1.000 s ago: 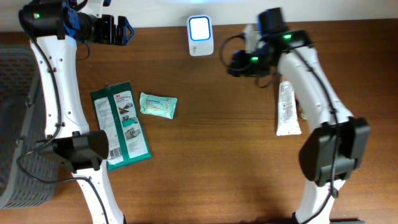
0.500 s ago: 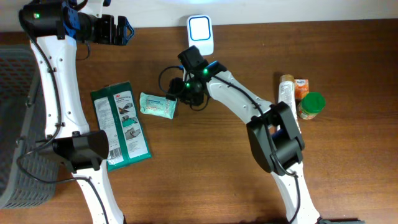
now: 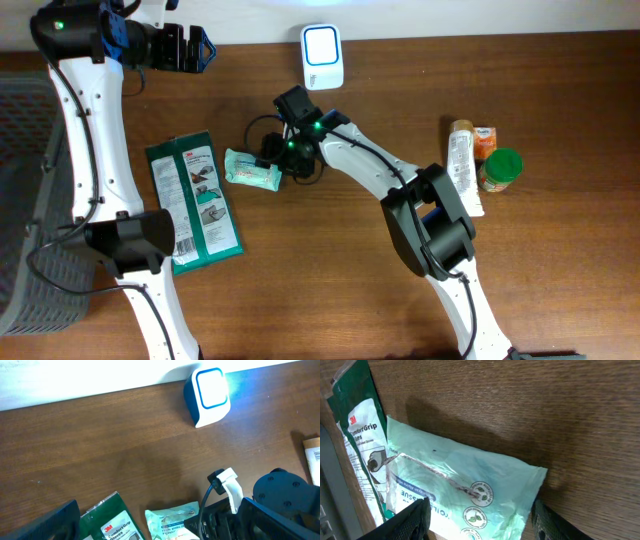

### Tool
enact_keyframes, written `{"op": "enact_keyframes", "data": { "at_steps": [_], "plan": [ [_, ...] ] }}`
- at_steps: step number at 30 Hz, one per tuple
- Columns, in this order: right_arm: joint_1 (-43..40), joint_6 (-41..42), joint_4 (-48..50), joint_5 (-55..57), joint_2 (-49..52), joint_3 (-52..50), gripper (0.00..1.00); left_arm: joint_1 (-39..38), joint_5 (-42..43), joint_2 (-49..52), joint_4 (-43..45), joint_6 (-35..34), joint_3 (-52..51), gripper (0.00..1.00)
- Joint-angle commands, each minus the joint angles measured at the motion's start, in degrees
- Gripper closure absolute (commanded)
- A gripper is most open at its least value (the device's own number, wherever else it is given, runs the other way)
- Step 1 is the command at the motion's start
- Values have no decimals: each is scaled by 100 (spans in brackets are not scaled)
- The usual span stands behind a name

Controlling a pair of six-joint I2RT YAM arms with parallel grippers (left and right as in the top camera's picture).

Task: Scan the item barcode

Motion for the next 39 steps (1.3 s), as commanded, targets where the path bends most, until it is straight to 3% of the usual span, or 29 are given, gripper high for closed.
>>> {"op": "enact_keyframes", "data": {
  "at_steps": [1,3,8,11,20,27,31,34,39],
  "plan": [
    [155,39,-39,146,289,31,36,4,63,-57,-7,92,44,1],
    [234,39,-72,323,402,11,40,4,63,-57,-7,92,44,1],
    [256,-68,-350,490,590,9,80,4,63,-57,-7,92,44,1],
    [219,-385,-404,485,586,9,95,4,63,-57,-7,92,44,1],
    [-133,-1471,-765,439,35,24,96,4,63,-57,-7,92,44,1],
    [-837,-3093,-2465,752,-774,24,96,4,63,-57,-7,92,44,1],
    [-1204,-3368,-3233,1150,-811,24,96,4,63,-57,-7,92,44,1],
    [-1362,-3418,-3292,935,-876,87,78,4,61,-57,-7,92,44,1],
    [-1189,-3351,-2806,35,-933,413,70,4,63,-57,-7,92,44,1]
  ]
}}
